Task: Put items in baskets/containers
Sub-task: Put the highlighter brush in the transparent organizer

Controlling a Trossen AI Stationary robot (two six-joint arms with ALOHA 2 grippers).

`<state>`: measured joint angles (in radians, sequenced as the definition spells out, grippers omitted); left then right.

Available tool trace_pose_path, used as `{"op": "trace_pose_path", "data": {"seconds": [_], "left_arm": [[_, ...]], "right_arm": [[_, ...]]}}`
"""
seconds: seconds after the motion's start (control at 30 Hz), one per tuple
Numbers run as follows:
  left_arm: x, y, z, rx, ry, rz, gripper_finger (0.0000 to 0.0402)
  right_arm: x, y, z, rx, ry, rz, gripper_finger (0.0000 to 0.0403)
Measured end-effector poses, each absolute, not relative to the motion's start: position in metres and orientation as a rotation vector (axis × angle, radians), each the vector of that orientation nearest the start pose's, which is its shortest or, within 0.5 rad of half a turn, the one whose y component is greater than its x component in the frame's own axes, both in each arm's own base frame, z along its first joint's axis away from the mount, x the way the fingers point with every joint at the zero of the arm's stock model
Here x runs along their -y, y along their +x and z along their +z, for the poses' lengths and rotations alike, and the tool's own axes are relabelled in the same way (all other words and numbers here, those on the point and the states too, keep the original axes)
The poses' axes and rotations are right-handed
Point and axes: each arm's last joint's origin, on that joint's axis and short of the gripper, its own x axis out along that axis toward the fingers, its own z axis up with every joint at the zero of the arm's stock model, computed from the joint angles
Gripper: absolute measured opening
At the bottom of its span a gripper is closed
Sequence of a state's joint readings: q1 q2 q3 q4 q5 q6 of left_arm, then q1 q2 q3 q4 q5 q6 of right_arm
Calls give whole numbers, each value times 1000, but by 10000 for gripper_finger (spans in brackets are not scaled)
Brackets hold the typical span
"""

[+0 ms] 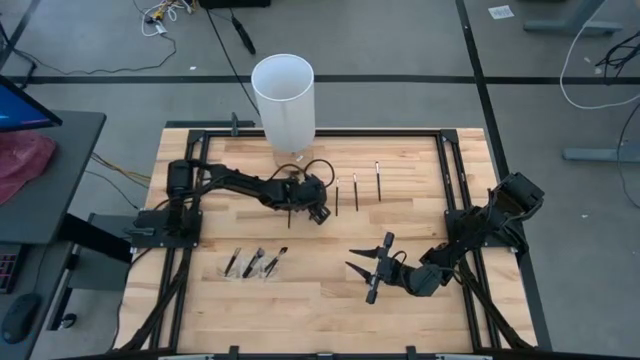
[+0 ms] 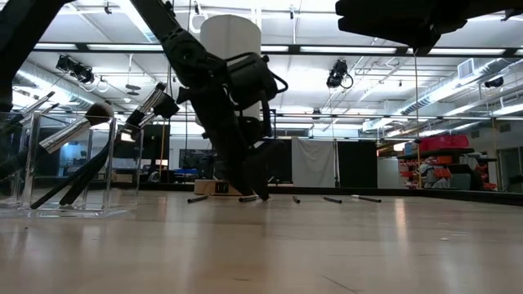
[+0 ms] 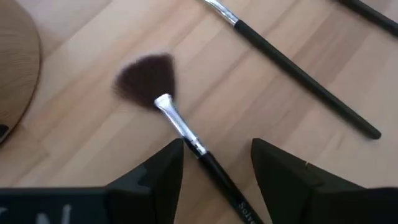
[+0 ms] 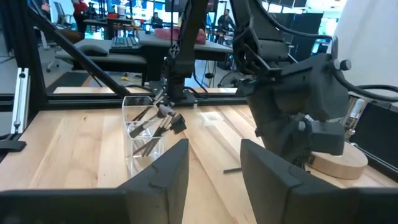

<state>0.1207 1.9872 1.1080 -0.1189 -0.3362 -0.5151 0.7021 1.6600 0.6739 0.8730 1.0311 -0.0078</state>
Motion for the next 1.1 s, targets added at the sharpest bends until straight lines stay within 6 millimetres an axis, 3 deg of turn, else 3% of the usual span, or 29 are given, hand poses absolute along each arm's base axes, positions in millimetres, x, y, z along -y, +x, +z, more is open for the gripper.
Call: {"op": "trace_pose_path", "data": {"seconds": [0.17, 0.47, 0.77, 1.1], "left_arm": [[-54, 377, 109, -892, -369, 658, 150], [-48, 374, 106, -966, -365, 605, 16], [-46, 370, 117, -978, -319, 560, 12], [-19, 368, 166, -833, -216, 462, 1]], "right_arm": [[-182, 253, 186, -75, -94, -328, 149], [-182, 253, 186, -75, -94, -326, 149], [-198, 237, 192, -63, -50, -255, 149], [-195, 232, 166, -276, 149, -180, 149]]}}
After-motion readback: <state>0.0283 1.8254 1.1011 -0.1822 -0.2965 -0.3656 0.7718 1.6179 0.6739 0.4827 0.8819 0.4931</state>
